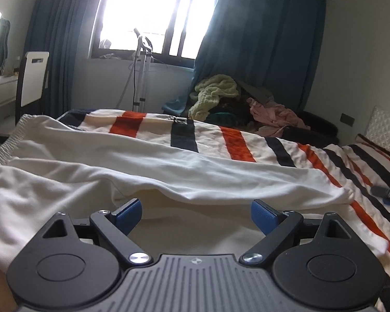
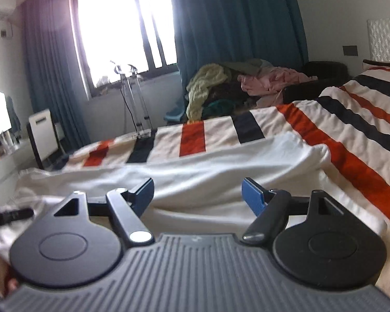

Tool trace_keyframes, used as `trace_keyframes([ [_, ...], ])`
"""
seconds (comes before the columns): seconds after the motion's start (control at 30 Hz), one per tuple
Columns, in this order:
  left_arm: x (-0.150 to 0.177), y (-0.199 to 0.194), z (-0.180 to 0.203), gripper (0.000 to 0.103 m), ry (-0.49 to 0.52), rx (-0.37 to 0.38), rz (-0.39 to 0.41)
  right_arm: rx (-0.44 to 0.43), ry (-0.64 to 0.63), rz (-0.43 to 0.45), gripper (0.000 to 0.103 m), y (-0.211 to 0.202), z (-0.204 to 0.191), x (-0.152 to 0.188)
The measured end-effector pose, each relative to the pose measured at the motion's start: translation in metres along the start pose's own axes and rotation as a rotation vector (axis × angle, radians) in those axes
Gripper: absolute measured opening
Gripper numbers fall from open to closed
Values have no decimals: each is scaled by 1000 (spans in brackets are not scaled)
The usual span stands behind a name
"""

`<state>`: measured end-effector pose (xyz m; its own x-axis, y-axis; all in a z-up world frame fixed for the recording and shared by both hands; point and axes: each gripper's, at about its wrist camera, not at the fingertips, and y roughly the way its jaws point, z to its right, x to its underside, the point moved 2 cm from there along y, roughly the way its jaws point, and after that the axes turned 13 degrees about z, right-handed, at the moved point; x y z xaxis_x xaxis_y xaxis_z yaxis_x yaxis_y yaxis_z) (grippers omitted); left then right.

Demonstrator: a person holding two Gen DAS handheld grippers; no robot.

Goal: Fold clothes

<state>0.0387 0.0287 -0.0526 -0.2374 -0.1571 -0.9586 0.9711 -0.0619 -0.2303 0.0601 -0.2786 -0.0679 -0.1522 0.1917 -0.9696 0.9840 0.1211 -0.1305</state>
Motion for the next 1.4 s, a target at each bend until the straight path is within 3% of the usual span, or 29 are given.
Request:
trace_keyframes([
  [0.3,6,9,16,92,36,14,-17,-2,-48,-23,76,4,-8,10],
  [0.57,9,15,5,92,-2,-5,-48,51,-32,-31,76,8,0,11],
  [0.7,10,22,-9,92,-29,-63,-73,172,0,-30,76,13,17,13],
  [1.03,-7,36,-56,92,-132,-215,-117,492,286,-190,76,21,93,44],
  [1.4,-37,55,-74,93,-26,-296,-108,761,569,-176,76,3,156,65],
])
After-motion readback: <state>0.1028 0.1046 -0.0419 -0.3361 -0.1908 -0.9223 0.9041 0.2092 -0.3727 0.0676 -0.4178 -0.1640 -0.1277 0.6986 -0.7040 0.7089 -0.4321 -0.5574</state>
